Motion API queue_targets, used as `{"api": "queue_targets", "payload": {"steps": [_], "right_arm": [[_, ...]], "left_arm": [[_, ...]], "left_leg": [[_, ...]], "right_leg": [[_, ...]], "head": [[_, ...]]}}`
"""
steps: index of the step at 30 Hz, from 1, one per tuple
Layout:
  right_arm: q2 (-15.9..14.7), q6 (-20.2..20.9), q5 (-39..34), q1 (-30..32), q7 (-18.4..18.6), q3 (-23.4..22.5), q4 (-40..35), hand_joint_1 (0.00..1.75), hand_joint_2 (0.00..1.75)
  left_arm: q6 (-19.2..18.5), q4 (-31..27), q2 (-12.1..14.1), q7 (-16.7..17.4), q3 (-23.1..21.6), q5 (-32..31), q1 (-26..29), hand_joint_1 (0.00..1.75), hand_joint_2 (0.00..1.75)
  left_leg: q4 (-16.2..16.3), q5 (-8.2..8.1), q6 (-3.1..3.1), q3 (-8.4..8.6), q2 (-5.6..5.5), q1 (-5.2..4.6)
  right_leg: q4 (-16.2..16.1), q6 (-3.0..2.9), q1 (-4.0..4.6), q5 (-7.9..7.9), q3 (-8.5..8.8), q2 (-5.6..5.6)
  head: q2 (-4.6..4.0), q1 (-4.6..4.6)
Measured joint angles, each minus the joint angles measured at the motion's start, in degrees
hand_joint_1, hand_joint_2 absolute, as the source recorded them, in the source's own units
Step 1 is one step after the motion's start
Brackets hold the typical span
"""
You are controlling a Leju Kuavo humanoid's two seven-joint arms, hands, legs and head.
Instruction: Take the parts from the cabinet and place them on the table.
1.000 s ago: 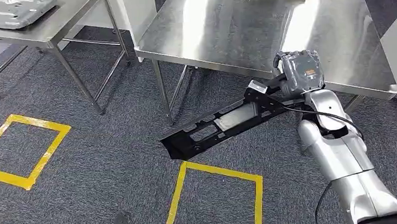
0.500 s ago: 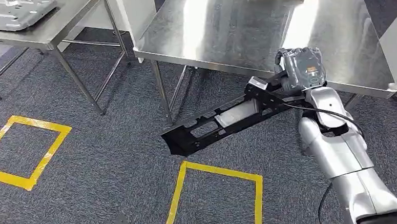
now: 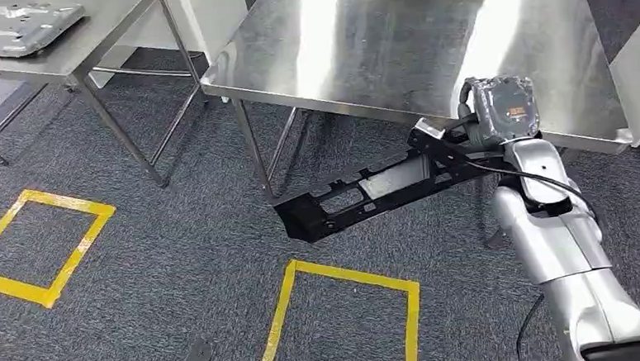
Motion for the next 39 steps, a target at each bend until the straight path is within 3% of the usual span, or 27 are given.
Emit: {"api": "queue_targets", "payload": {"steps": [2,4,6,7,8,10,11,12,13,15,16,17,18,19,20,33,39], "right_arm": [[0.1,0.0,0.1,0.1,0.0,0.0,0.0,1.68,1.75],[0.2,0.0,0.2,0.1,0.0,0.0,-0.1,1.68,1.75],[0.2,0.0,0.5,0.5,0.0,0.0,-0.1,1.68,1.75],[0.3,0.1,0.6,0.6,0.0,0.0,-0.1,1.68,1.75],[0.3,0.1,0.6,0.6,0.0,0.0,-0.1,1.68,1.75],[0.4,0.1,0.7,0.6,0.1,-0.1,-0.3,1.68,1.75],[0.4,0.1,0.8,0.6,0.1,-0.1,-0.3,1.68,1.75],[0.3,0.2,0.8,0.6,0.1,-0.1,-0.3,1.68,1.75],[0.3,0.3,0.8,0.7,0.1,-0.1,-0.3,1.68,1.75],[0.4,0.3,0.8,0.7,0.1,-0.2,-0.4,1.68,1.75],[0.3,0.3,0.8,0.9,0.1,-0.3,-0.7,1.68,1.75],[0.4,0.2,0.8,0.8,0.1,-0.4,-0.7,1.68,1.75],[0.3,0.3,0.8,0.4,0.1,-0.4,-0.7,1.68,1.75],[0.3,0.3,0.8,0.4,0.1,-0.5,-0.7,1.68,1.75],[0.3,0.4,0.9,0.4,0.1,-0.5,-0.7,1.68,1.75],[0.4,1.4,1.7,0.1,-0.1,-0.4,-0.4,1.68,1.75],[0.3,3.3,2.4,-6.1,-0.2,-0.4,4.6,1.68,1.75]], "left_arm": [[0.0,0.0,0.0,0.0,0.0,0.0,-0.2,0.0,1.75],[0.0,0.0,0.0,0.0,0.0,-0.1,-0.2,0.0,1.75],[0.0,0.0,0.0,0.0,0.0,-0.3,-0.2,0.0,1.75],[0.0,0.0,0.0,0.1,0.1,-0.3,-0.2,0.0,1.75],[0.0,0.0,-0.1,0.0,0.1,-0.3,-0.2,0.0,1.75],[0.1,0.0,-0.1,0.1,0.1,-0.5,-0.2,0.0,1.75],[0.1,0.0,0.5,0.0,0.1,-0.5,-0.2,0.0,1.75],[0.2,0.0,0.1,0.0,0.1,-0.5,-0.2,0.0,1.75],[0.2,0.0,0.1,0.1,0.1,-0.5,-0.3,0.0,1.75],[0.2,0.0,0.0,0.1,0.1,-0.5,-0.3,0.0,1.75],[0.2,0.0,-0.2,0.1,0.1,-0.5,-0.3,0.0,1.75],[0.5,0.0,0.0,0.1,0.2,-0.5,-0.4,0.0,1.75],[0.5,0.0,-0.3,0.2,0.2,-0.5,-0.4,0.0,1.75],[0.5,0.0,-0.3,0.2,0.2,-0.5,-0.5,0.0,1.75],[0.5,0.0,-0.3,0.2,0.2,-0.5,-0.5,0.0,1.75],[0.5,0.0,-0.5,0.2,0.9,-0.5,-0.5,0.0,1.75],[-0.2,0.0,-0.7,0.3,0.9,-0.9,-0.4,0.0,1.75]], "left_leg": [[3.1,-2.04,0.49,-1.37,-0.07,-0.07],[12.0,-5.87,1.12,-6.04,-0.1,-0.85],[19.1,-7.48,2.21,-10.67,-0.13,-1.64],[18.8,-6.27,3.1,-11.13,-0.25,-2.18],[16.1,-4.02,4.29,-10.32,-0.41,-2.91],[6.9,1.16,7.24,-6.2,-1.13,-4.52],[3.8,1.67,9.04,-4.72,-1.65,-5.52],[3.4,1.57,8.92,-4.34,-0.84,-5.41],[3.2,1.61,8.65,-4.23,-0.69,-5.74],[2.6,1.71,8.7,-4.14,-0.71,-5.92],[1.1,2.48,8.17,-3.12,-0.54,-5.06],[0.7,2.66,5.79,-2.92,-0.81,-5.71],[0.6,2.71,5.71,-2.89,-0.89,-5.46],[0.6,2.74,5.83,-2.8,-0.95,-5.44],[0.6,2.7,5.78,-2.83,-1.04,-5.45],[0.6,2.66,6.24,-2.94,-1.24,-5.73],[0.6,2.7,6.29,-2.95,-1.2,-5.67]], "right_leg": [[-0.1,-0.71,0.21,-0.05,0.15,0.1],[-0.1,-0.95,0.72,-0.2,0.25,0.18],[-0.1,-1.59,1.73,-0.38,0.37,0.23],[-0.1,-1.76,2.24,-0.49,0.53,0.31],[-0.1,-1.97,2.8,-0.63,0.73,0.42],[-0.2,-2.38,3.71,-0.9,1.26,0.63],[-0.2,-2.56,3.43,-1.05,1.35,0.64],[-0.2,-2.61,4.55,-1.11,1.32,0.73],[-0.2,-2.64,4.11,-1.15,1.24,0.73],[-0.7,-2.58,3.98,-1.11,1.38,0.69],[-0.8,-2.64,4.55,-1.18,1.18,0.53],[-1.9,-2.57,4.21,0.03,2.24,0.23],[-2.3,-3.66,4.61,-0.72,2.71,0.38],[-2.3,-4.2,4.55,-0.69,2.71,0.41],[-2.3,-4.24,4.46,-0.72,2.82,0.35],[-2.5,-3.96,3.98,-0.58,2.72,0.21],[-2.5,-3.94,4.02,-0.56,2.67,0.21]], "head": [[0.0,-0.39],[0.0,-0.57],[0.0,-0.72],[0.0,-0.72],[0.0,-0.72],[0.0,-0.72],[0.0,-0.51],[0.0,-0.31],[0.0,-0.44],[0.0,-0.55],[0.0,-0.57],[-0.02,-0.39],[0.0,-0.24],[0.0,-0.48],[0.0,-0.17],[0.0,-0.33],[0.0,-0.31]]}}
